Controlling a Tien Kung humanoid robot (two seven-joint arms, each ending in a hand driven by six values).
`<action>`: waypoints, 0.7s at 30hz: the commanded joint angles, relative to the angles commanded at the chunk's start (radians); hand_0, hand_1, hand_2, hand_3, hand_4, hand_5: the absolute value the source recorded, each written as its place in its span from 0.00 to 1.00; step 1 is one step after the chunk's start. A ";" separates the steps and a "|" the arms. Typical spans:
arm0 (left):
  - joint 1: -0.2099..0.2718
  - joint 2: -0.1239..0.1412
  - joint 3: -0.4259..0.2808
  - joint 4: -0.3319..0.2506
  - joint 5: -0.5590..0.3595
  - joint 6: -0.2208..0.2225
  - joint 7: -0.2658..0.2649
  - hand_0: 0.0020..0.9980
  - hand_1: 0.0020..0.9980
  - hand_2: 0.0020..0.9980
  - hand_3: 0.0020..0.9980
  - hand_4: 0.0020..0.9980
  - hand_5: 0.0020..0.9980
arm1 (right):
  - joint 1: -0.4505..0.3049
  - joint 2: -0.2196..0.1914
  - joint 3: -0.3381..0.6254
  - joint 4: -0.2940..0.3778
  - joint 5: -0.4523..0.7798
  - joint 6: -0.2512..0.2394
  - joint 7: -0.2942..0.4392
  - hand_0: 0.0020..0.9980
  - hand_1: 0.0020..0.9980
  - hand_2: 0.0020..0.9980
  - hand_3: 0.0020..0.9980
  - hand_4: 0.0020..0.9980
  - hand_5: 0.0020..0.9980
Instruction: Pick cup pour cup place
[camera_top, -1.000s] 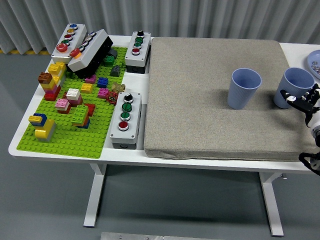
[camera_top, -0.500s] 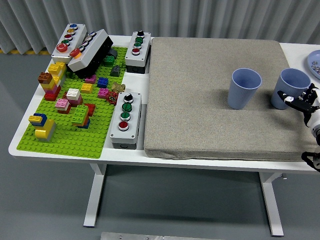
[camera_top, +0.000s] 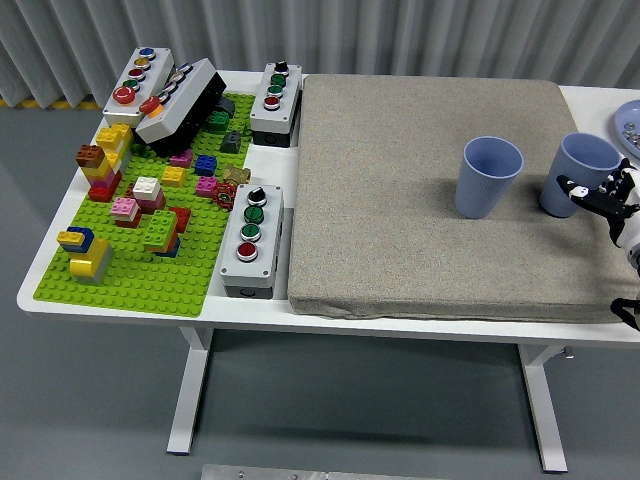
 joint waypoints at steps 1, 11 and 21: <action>0.000 0.000 0.000 0.000 0.000 0.000 0.000 0.87 0.84 0.91 0.80 0.64 0.89 | 0.000 -0.001 0.001 -0.001 0.000 0.001 -0.001 0.95 0.94 1.00 1.00 0.86 0.28; -0.001 -0.001 0.001 0.000 -0.001 0.000 0.000 0.86 0.84 0.91 0.80 0.64 0.89 | 0.000 0.000 0.001 -0.003 0.001 0.002 0.000 0.95 0.94 1.00 1.00 0.86 0.28; -0.004 -0.001 0.003 0.001 -0.004 0.000 -0.001 0.87 0.84 0.91 0.80 0.64 0.89 | -0.002 -0.014 0.012 0.020 -0.036 0.028 -0.041 0.96 0.94 1.00 1.00 0.86 0.28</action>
